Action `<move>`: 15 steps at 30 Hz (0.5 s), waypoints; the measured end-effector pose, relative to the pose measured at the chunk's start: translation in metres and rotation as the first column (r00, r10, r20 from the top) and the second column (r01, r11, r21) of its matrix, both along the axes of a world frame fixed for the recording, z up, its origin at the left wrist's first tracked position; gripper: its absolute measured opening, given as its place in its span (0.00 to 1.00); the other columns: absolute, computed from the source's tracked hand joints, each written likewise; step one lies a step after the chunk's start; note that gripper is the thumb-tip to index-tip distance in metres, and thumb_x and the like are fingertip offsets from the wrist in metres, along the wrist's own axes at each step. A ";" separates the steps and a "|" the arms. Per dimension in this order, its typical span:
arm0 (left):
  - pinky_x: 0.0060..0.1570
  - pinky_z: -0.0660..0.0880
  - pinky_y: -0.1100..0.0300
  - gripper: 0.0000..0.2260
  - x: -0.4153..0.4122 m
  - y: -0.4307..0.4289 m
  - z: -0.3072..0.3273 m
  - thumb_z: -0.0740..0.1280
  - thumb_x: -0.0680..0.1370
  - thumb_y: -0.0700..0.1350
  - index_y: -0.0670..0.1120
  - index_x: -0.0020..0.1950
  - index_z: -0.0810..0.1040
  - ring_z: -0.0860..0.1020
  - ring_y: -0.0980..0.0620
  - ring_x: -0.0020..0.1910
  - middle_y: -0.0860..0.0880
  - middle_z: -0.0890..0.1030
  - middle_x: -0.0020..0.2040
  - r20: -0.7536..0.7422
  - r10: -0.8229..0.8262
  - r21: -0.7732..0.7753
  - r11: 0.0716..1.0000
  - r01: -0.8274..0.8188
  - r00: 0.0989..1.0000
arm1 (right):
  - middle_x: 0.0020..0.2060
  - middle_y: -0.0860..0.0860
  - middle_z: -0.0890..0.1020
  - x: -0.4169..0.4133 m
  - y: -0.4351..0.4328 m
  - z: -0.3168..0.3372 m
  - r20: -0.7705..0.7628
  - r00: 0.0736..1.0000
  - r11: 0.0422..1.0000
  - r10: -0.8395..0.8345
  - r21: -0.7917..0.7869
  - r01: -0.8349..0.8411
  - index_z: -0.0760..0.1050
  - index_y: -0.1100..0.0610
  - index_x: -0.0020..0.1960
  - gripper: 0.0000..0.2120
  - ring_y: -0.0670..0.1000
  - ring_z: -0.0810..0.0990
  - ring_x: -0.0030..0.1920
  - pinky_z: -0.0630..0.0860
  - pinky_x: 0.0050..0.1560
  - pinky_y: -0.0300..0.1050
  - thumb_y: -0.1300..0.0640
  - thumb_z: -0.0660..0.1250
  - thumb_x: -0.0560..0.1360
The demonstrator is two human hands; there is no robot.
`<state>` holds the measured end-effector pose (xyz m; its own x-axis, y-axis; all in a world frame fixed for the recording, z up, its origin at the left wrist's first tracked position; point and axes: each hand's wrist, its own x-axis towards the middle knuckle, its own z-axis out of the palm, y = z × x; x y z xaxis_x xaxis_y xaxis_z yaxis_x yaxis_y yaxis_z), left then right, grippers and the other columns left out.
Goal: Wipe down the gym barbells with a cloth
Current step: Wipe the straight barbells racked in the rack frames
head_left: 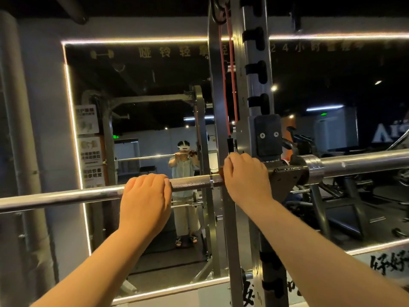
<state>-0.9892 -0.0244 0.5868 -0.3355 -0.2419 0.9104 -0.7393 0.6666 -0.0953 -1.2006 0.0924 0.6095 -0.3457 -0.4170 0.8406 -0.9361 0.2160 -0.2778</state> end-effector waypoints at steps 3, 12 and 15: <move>0.43 0.74 0.53 0.19 -0.002 0.002 0.001 0.49 0.83 0.54 0.50 0.44 0.75 0.73 0.51 0.37 0.52 0.76 0.38 -0.007 0.004 0.008 1.000 -0.004 1.000 | 0.57 0.48 0.77 0.030 -0.008 -0.032 -0.021 0.998 0.990 -0.053 -0.135 0.050 0.75 0.49 0.60 0.15 0.53 0.73 0.63 0.63 0.74 0.61 0.49 0.51 0.85; 0.51 0.75 0.53 0.15 0.012 -0.008 0.002 0.57 0.82 0.54 0.49 0.55 0.80 0.80 0.49 0.45 0.50 0.82 0.46 0.078 -0.098 0.054 0.994 0.094 0.992 | 0.54 0.45 0.75 0.017 -0.004 -0.016 -0.168 0.966 0.980 0.197 -0.004 -0.201 0.75 0.49 0.60 0.12 0.44 0.72 0.55 0.72 0.58 0.42 0.48 0.54 0.85; 0.55 0.76 0.52 0.18 0.020 -0.010 0.005 0.53 0.83 0.55 0.49 0.60 0.79 0.81 0.49 0.50 0.50 0.83 0.52 0.116 -0.143 0.041 0.989 0.139 0.983 | 0.52 0.47 0.74 0.007 -0.001 -0.005 0.062 0.997 0.990 0.046 -0.133 -0.038 0.74 0.50 0.56 0.11 0.48 0.74 0.54 0.73 0.54 0.44 0.50 0.54 0.86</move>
<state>-0.9693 -0.0347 0.5916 -0.4734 -0.2135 0.8546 -0.6226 0.7674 -0.1532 -1.1940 0.0912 0.6041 -0.3859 -0.3196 0.8654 -0.9225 0.1345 -0.3617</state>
